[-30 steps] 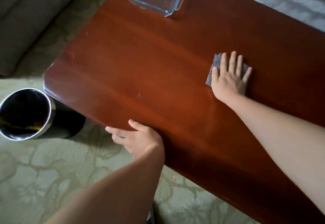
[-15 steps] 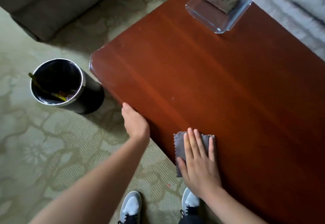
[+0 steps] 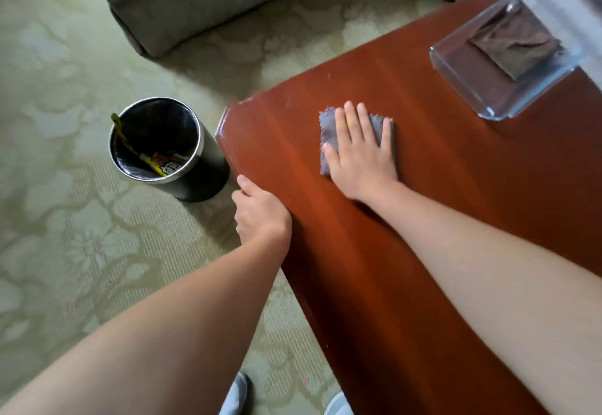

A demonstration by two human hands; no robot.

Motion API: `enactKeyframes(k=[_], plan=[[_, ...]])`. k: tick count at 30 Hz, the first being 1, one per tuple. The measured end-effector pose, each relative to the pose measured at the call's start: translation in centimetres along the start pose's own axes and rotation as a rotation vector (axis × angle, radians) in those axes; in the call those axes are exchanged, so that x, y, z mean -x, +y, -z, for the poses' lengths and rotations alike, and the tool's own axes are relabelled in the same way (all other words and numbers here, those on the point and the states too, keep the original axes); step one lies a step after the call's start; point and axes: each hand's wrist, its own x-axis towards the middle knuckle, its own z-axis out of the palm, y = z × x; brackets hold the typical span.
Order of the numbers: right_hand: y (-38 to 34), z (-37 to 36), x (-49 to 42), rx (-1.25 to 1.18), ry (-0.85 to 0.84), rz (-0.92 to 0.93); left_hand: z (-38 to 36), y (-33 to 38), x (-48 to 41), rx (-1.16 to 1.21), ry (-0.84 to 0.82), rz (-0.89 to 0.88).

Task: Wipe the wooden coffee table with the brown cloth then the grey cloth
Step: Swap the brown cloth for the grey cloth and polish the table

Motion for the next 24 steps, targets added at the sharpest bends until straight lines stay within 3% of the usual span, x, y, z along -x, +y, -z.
enactKeyframes(k=[3, 11, 19, 21, 24], plan=[[0.1, 0.7, -2.5, 0.006, -0.027, -0.02, -0.1, -0.1, -0.2, -0.016, 0.008, 0.003], [1.5, -0.5, 5.8, 0.066, -0.038, 0.125, 0.1, 0.0, -0.2, -0.021, -0.01, 0.027], [-0.2, 2.6, -10.3, -0.087, 0.015, -0.339, 0.0, -0.5, -0.8, -0.029, -0.034, 0.03], [-2.9, 3.1, -12.3, -0.084, 0.007, -0.297, 0.0, -0.7, -0.9, -0.023, -0.042, 0.029], [-9.5, 2.8, -11.9, 0.0, 0.012, 0.007, -0.1, -0.8, -1.0, -0.017, -0.04, 0.03]])
